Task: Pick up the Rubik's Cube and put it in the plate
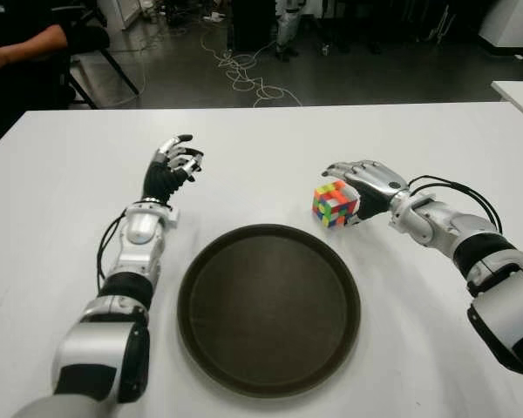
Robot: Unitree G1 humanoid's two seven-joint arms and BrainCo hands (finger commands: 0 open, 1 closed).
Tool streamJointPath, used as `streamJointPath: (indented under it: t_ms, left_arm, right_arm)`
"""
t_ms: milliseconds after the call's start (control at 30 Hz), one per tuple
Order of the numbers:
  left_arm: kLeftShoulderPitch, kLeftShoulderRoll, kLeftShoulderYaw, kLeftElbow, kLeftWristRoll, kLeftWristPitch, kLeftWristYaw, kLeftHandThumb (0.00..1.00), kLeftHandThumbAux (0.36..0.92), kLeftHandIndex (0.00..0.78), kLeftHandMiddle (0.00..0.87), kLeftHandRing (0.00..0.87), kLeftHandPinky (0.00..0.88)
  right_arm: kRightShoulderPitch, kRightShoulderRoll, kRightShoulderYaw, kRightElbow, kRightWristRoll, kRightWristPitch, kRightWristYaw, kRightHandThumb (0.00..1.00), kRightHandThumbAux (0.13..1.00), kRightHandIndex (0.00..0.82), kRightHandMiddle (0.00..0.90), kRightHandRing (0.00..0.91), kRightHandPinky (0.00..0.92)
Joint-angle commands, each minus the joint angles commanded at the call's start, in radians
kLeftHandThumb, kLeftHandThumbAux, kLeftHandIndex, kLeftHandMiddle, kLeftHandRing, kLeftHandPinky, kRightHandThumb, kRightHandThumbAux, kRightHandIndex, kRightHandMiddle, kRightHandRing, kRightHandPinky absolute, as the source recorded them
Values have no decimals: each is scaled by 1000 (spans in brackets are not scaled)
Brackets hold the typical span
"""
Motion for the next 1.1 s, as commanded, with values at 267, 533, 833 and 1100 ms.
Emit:
streamJointPath:
  t_ms: [267, 533, 833, 1100]
  left_arm:
    - [0, 2, 1, 1, -2, 2, -7, 274, 685, 218, 392, 481, 540]
    - [0, 4, -3, 2, 4, 0, -3, 279, 682, 220, 394, 473, 543]
    - [2, 2, -2, -2, 5, -1, 4, 291, 685, 224, 403, 482, 552]
    - [3, 2, -2, -6, 4, 6, 4, 283, 688, 218, 403, 488, 541]
  right_arm:
    - [-1, 2, 10, 4, -8, 7, -8, 0, 866, 152, 212, 227, 216]
    - [-1, 5, 8, 7, -1, 15, 1, 16, 890, 166, 247, 265, 264]
    - [-2, 7, -1, 7, 10, 21, 40, 151, 908, 160, 288, 320, 326]
    - [1, 6, -15, -3, 20, 24, 65, 179, 905, 158, 280, 312, 326]
